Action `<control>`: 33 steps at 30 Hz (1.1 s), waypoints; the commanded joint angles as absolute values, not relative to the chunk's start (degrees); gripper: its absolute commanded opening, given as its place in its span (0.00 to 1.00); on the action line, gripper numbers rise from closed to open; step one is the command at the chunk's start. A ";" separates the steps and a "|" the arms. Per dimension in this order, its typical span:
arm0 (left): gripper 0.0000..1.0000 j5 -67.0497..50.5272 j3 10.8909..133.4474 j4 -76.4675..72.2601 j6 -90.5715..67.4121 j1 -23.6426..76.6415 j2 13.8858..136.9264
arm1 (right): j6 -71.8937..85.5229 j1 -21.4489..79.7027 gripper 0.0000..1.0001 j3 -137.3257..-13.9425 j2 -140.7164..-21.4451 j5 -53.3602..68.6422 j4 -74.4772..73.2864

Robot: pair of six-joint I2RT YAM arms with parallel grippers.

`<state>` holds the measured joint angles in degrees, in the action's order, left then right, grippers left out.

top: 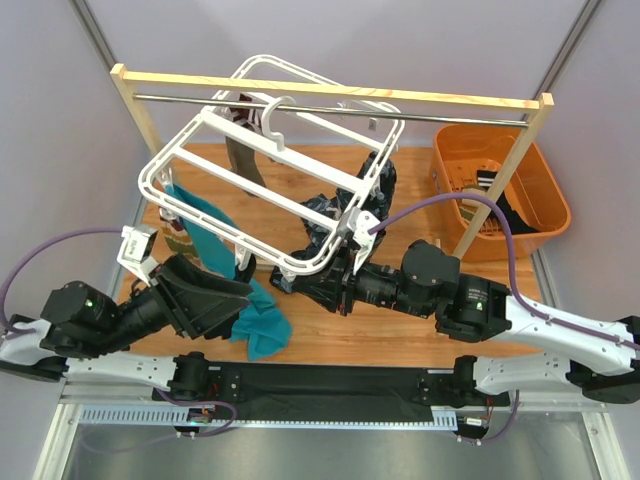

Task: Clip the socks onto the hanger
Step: Open the clamp at the hanger.

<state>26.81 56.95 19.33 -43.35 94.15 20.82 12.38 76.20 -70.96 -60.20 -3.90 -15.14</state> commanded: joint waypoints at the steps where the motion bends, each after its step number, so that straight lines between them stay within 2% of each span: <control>1: 0.59 25.48 61.51 17.66 -38.85 94.31 28.46 | 14.15 76.11 0.23 -72.69 -60.38 -3.78 -12.57; 6: 0.59 30.83 68.19 21.26 -32.88 94.31 36.89 | 14.15 76.20 0.23 -72.69 -59.68 -4.22 -12.39; 9: 0.58 36.71 71.80 26.08 -32.17 94.31 39.80 | 13.89 76.11 0.23 -72.60 -59.41 -3.96 -12.39; 12: 0.57 37.27 72.25 26.19 -31.12 94.31 40.43 | 13.10 76.11 0.27 -72.42 -59.24 -3.87 -13.09; 13: 0.57 37.18 71.99 26.28 -31.03 94.31 40.52 | 12.92 76.11 0.28 -72.25 -59.15 -3.87 -13.10; 17: 0.57 37.09 71.72 26.10 -30.76 94.31 40.34 | 11.78 76.11 0.46 -68.83 -57.66 -1.76 -8.63; 20: 0.57 37.27 71.81 26.11 -31.11 94.39 39.90 | 10.11 76.11 0.54 -66.36 -57.22 -1.06 -4.66; 24: 0.57 37.09 71.98 25.75 -30.85 94.39 39.55 | 9.76 76.11 0.56 -65.74 -58.80 -1.14 -1.15; 33: 0.57 36.91 72.69 26.72 -31.73 94.31 39.64 | 11.77 76.03 0.47 -62.58 -59.94 -5.09 9.57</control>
